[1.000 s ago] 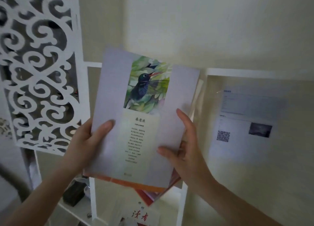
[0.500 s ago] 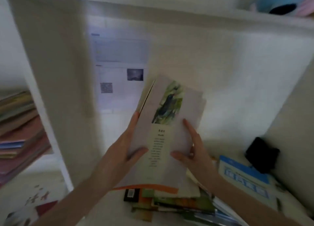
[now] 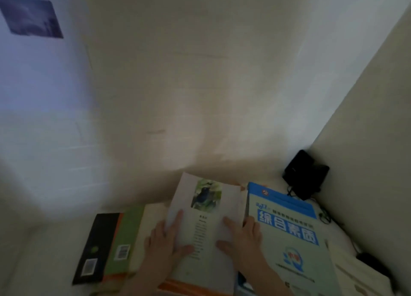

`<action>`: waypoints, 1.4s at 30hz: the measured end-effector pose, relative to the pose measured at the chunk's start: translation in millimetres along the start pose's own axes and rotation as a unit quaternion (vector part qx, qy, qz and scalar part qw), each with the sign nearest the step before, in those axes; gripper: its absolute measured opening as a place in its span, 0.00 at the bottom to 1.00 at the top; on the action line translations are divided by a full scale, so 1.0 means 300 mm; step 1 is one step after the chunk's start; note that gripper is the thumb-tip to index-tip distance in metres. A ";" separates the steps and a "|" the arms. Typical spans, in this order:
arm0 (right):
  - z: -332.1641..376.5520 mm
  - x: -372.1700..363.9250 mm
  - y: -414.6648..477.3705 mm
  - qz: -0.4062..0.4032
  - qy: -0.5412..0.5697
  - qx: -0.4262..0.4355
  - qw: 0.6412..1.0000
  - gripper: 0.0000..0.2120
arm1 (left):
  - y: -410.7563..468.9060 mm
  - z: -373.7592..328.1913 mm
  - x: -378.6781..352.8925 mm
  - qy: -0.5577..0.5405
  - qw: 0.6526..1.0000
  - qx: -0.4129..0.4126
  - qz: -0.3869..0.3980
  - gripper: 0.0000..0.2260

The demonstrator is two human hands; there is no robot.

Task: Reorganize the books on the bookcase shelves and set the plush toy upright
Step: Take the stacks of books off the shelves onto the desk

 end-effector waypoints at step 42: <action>2.295 -0.042 -0.791 0.068 -0.257 0.598 0.756 0.46 | -1.251 1.103 1.383 -0.350 0.800 0.080 -0.480 0.24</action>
Point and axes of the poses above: each hand's wrist, its own y-axis towards the middle knuckle, its own x-axis out of the back of the hand, z = x × y, the point moved 5 cm from there along y, towards the middle knuckle, and after that the axes turned 7 degrees about z, right-handed, at the moved point
